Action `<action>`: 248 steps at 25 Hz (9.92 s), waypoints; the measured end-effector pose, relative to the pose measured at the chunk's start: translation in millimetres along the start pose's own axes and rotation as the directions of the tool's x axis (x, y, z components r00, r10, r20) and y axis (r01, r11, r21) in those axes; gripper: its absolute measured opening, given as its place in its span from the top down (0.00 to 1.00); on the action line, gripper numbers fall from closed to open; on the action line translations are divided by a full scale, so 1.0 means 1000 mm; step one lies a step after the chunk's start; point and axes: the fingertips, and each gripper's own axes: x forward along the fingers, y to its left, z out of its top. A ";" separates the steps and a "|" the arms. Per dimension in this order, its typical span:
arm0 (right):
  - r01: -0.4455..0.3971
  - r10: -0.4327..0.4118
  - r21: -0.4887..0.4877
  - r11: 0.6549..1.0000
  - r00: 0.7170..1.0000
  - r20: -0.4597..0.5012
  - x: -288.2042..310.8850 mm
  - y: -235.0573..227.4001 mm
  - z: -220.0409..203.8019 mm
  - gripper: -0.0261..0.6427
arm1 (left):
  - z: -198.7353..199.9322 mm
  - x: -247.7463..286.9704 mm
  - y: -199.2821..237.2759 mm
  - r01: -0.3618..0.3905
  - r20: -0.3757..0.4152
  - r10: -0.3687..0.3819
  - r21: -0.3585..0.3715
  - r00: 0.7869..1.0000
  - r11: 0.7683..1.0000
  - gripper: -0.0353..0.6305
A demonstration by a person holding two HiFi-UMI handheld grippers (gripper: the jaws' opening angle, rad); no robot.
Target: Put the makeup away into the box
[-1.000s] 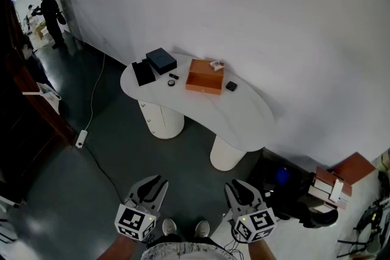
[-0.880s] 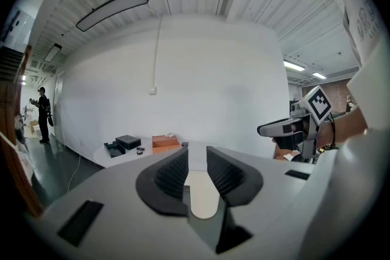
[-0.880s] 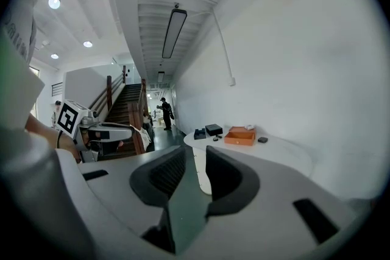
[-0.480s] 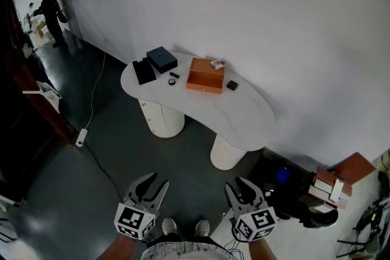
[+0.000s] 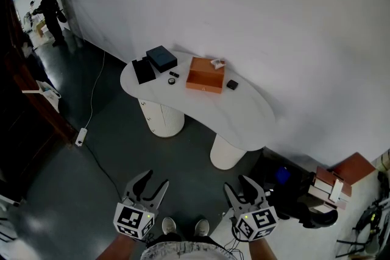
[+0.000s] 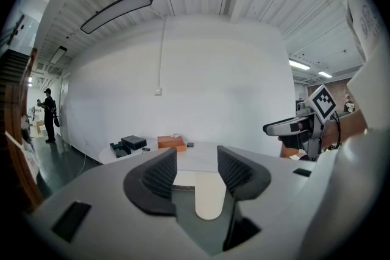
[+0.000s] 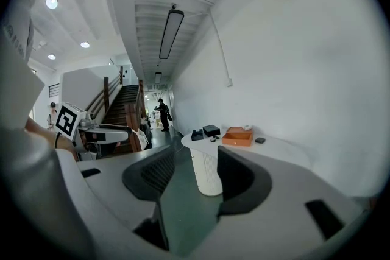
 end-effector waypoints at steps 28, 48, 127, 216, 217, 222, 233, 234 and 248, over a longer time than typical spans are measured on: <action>-0.033 0.033 0.012 0.999 0.999 0.000 0.005 -0.056 -0.002 0.57 | -0.001 0.038 -0.018 -0.066 -0.023 0.066 0.004 0.998 0.998 0.56; -0.064 0.064 0.006 0.998 0.998 -0.011 0.030 -0.104 -0.002 0.57 | -0.003 0.083 -0.022 -0.109 -0.028 0.109 0.006 0.994 0.994 0.56; 0.082 -0.081 0.006 0.997 0.994 -0.067 0.386 -0.166 0.084 0.57 | 0.022 0.352 0.264 0.059 -0.038 -0.061 -0.055 0.997 0.997 0.56; 0.560 -0.476 0.246 0.792 0.816 -0.328 0.551 -0.452 -0.028 0.55 | -0.046 0.681 0.253 0.462 -0.329 -0.452 -0.051 0.829 0.885 0.56; 0.563 -0.477 0.245 0.789 0.814 -0.332 0.553 -0.455 -0.030 0.55 | -0.047 0.682 0.252 0.464 -0.333 -0.453 -0.052 0.827 0.884 0.56; 0.592 -0.494 0.240 0.770 0.790 -0.363 0.559 -0.467 -0.043 0.54 | -0.050 0.686 0.249 0.474 -0.345 -0.463 -0.058 0.817 0.879 0.56; 0.644 -0.519 0.217 0.734 0.737 -0.434 0.561 -0.484 -0.067 0.51 | -0.060 0.694 0.255 0.465 -0.366 -0.459 -0.077 0.809 0.882 0.56; 0.646 -0.519 0.216 0.732 0.734 -0.438 0.562 -0.485 -0.068 0.51 | -0.061 0.694 0.256 0.464 -0.369 -0.459 -0.080 0.808 0.882 0.56; 0.681 -0.526 0.215 0.700 0.696 -0.489 0.571 -0.493 -0.086 0.44 | -0.068 0.699 0.265 0.459 -0.375 -0.458 -0.092 0.806 0.884 0.56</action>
